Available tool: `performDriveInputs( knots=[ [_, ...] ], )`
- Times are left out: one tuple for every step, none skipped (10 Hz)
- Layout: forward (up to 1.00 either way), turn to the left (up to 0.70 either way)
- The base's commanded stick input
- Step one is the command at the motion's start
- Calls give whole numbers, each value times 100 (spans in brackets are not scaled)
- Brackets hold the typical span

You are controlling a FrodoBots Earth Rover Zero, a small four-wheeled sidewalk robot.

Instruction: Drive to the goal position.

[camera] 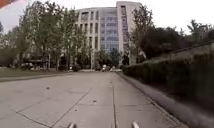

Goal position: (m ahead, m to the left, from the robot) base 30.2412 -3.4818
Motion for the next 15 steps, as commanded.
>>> performDriveInputs(
  knots=[
    [70,-14],
    [70,-12],
    [70,-4],
    [70,0],
    [70,0],
    [70,0],
    [70,0],
    [70,0],
    [70,0],
    [70,0],
    [70,0],
    [70,0],
    [70,0],
    [70,0],
    [70,0]
  ],
)
